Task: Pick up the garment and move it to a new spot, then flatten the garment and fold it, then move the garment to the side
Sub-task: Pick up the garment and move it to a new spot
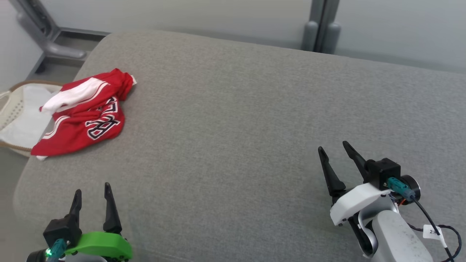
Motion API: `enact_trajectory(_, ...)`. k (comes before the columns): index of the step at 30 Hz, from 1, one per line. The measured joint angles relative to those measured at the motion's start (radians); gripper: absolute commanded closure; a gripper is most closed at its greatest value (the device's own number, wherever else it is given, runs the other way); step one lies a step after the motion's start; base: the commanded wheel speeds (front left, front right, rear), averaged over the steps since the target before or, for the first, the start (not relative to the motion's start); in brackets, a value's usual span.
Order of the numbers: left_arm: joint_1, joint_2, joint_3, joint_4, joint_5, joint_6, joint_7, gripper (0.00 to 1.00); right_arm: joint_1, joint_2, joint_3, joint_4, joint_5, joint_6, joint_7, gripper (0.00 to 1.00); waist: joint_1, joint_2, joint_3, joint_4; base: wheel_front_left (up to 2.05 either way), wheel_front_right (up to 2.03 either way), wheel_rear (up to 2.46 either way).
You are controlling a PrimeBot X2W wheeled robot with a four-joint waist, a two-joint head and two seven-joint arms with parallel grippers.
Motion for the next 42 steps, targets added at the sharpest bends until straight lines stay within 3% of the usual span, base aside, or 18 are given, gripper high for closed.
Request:
enact_trajectory(9, 0.000, 0.000, 0.039, 0.005, -0.057, 0.004, 0.000, 0.00, -0.017, 0.001, 0.029, 0.004, -0.007, 0.000, 0.000, 0.00, 0.0000, 0.0000, 0.017, 0.109, 0.00, 0.00, 0.00)
enact_trajectory(19, -0.168, 0.004, 0.113, 0.104, -0.030, -0.054, 0.000, 0.00, -0.098, 0.001, 0.057, -0.012, -0.051, 0.000, 0.000, 0.00, 0.0000, 0.0000, 0.088, 0.088, 0.00, 0.00, 0.00)
enact_trajectory(29, -0.450, 0.146, 0.160, 0.342, -0.038, -0.070, 0.000, 0.00, -0.172, 0.000, 0.095, -0.080, -0.071, 0.000, 0.000, 0.00, 0.0000, 0.0000, 0.199, -0.003, 0.00, 0.00, 0.00)
enact_trajectory(38, -0.673, 0.296, 0.072, 0.617, -0.128, -0.071, 0.000, 0.00, -0.223, 0.000, 0.128, -0.134, -0.099, 0.000, 0.000, 0.00, 0.0000, -0.0001, 0.308, -0.089, 0.00, 0.00, 0.00)
enact_trajectory(42, -0.751, 0.335, 0.028, 0.715, -0.182, -0.071, 0.025, 0.00, -0.231, -0.001, 0.125, -0.150, -0.116, 0.000, 0.000, 0.00, 0.0000, 0.0000, 0.353, -0.125, 0.00, 0.00, 0.00)
